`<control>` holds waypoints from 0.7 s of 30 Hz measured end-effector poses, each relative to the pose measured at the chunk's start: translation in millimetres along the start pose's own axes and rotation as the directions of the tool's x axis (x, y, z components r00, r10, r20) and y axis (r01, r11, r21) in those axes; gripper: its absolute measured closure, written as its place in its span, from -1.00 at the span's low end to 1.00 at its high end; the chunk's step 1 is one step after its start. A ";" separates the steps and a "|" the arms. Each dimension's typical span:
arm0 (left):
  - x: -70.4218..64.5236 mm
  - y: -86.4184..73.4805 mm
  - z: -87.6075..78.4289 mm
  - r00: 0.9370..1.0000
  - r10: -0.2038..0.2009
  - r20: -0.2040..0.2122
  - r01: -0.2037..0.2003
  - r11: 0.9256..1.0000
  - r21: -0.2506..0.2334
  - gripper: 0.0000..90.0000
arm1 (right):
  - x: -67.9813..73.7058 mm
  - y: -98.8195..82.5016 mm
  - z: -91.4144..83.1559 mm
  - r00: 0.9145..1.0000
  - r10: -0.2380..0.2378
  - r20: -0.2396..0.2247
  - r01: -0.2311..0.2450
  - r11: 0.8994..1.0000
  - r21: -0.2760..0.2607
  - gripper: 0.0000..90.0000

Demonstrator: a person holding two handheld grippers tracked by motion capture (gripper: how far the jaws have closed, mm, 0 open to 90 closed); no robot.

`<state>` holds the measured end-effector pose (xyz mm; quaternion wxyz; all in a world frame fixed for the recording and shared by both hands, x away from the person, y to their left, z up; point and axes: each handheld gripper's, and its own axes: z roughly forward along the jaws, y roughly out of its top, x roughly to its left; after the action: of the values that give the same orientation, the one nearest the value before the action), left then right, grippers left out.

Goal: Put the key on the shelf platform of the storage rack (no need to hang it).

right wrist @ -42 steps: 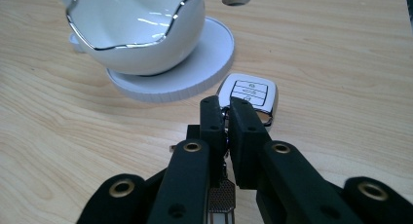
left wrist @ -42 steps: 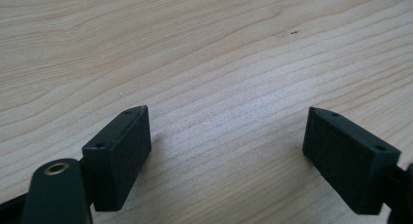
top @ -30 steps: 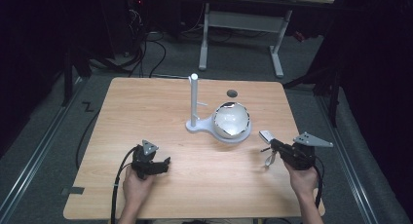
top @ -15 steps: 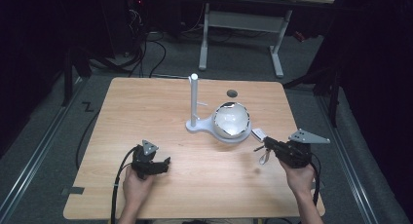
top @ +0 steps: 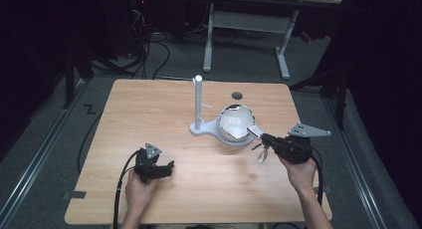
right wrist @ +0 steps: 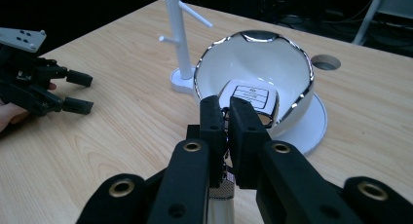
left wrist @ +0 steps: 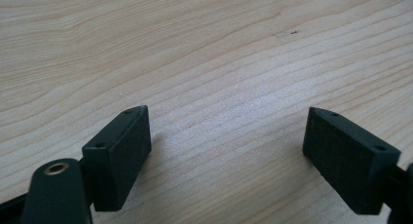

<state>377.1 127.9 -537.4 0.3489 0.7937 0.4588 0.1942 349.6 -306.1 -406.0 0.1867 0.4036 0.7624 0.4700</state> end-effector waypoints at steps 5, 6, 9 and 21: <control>0.0 0.0 0.0 1.000 -0.001 0.001 0.001 1.000 0.000 -0.60 | 1.1 11.2 5.5 1.000 -0.005 -0.016 0.005 1.000 -0.007 0.91; 0.0 0.0 0.1 1.000 -0.001 0.000 0.001 1.000 -0.001 -0.60 | 1.1 11.2 5.5 1.000 -0.005 -0.016 0.005 1.000 -0.007 0.91; -0.1 0.0 0.1 1.000 -0.002 0.000 0.002 1.000 -0.002 -0.60 | 2.0 17.8 9.0 1.000 -0.013 -0.021 0.013 1.000 -0.010 0.91; 0.1 -0.1 0.1 1.000 0.000 0.001 0.000 1.000 -0.001 -0.60 | 0.4 46.3 31.2 0.999 -0.028 -0.036 0.028 1.000 -0.002 0.91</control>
<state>377.2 128.0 -537.5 0.3497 0.7935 0.4586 0.1941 390.4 -277.3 -381.1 0.1798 0.3845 0.7709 0.4750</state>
